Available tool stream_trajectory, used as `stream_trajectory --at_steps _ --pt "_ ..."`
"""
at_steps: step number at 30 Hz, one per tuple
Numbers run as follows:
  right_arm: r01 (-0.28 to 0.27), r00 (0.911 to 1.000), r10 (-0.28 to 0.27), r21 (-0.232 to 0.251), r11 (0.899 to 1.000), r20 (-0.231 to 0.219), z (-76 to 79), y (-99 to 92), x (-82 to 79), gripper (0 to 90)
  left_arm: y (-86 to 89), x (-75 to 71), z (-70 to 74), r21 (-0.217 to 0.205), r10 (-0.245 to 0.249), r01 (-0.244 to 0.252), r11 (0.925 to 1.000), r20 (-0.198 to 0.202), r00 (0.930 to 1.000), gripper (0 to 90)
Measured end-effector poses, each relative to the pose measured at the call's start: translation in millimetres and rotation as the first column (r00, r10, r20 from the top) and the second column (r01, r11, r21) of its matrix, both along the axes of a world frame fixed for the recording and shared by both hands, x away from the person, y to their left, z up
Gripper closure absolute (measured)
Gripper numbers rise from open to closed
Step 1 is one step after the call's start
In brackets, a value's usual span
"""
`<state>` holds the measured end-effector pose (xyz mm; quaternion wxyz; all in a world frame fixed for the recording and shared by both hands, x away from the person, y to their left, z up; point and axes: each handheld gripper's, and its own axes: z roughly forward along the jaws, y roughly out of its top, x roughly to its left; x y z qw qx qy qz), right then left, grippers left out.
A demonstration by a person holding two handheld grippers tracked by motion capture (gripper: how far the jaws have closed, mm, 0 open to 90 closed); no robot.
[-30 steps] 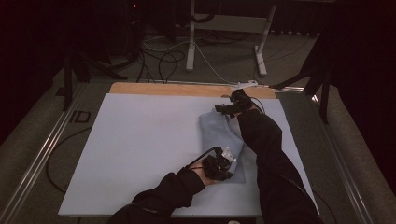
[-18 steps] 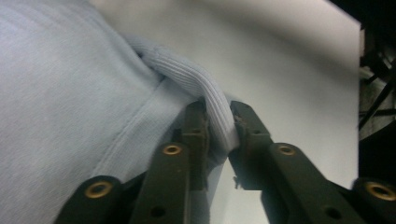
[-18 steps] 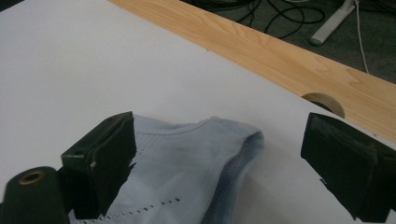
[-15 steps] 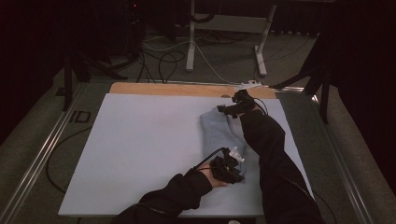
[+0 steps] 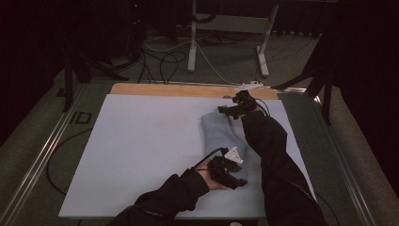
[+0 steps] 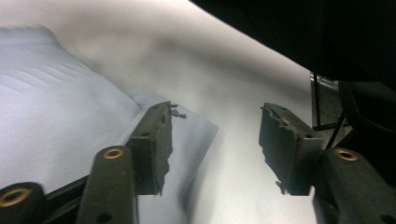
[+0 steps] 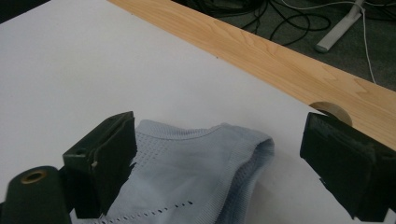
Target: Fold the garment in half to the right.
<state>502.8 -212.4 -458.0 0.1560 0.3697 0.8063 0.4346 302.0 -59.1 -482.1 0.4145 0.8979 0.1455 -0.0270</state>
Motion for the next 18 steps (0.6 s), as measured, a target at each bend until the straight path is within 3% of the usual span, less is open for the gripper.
stream_trajectory --at_steps 8,14,18 --pt "-0.015 0.9998 0.015 0.003 1.0 -0.013 -0.8 0.3 -1.8 10.4 35.3 12.4 13.6 -0.049 0.027 -0.026 0.9985 0.015 0.9995 39.6" --pt "-0.027 0.9995 0.027 0.004 1.0 -0.014 -0.7 2.6 -3.6 10.4 60.4 17.8 20.5 -0.05 0.098 -0.097 0.9941 0.022 0.995 22.8" --pt "-0.03 0.9994 0.03 0.006 1.0 -0.015 -0.4 3.6 -5.1 10.4 78.8 19.5 23.5 -0.062 0.102 -0.101 0.993 0.021 0.9946 14.6"
